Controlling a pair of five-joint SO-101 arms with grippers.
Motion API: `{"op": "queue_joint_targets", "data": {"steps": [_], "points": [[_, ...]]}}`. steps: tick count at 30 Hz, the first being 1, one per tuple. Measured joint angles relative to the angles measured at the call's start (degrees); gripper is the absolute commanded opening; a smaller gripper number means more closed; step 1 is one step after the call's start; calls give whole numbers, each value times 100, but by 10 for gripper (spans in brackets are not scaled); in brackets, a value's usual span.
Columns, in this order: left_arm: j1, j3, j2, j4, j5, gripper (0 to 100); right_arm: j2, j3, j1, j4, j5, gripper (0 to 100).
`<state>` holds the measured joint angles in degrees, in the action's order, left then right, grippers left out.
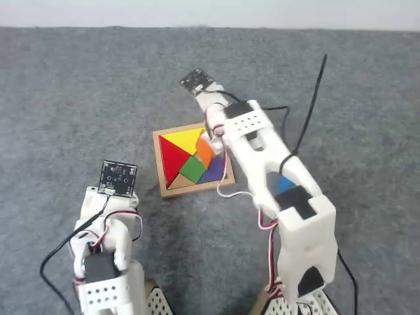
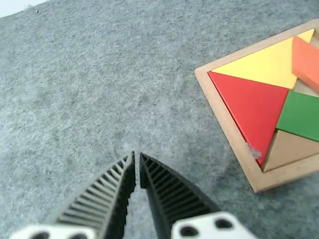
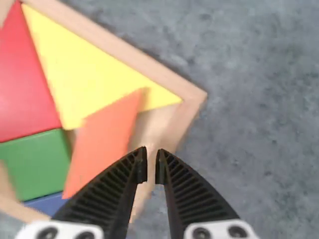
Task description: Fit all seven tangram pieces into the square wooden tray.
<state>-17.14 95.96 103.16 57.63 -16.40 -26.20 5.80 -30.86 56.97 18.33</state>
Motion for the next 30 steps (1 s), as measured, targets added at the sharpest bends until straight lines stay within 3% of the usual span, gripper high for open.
{"op": "queue_joint_targets", "data": {"steps": [8, 24, 30], "points": [[0, 0, 0, 0, 0, 14, -35, 0, -993, -176, 9, 41], [-35, 0, 0, 0, 0, 14, -299, 62, -53, -281, 9, 41], [-35, 0, 0, 0, 0, 14, -299, 88, -44, -26, 9, 41]]}}
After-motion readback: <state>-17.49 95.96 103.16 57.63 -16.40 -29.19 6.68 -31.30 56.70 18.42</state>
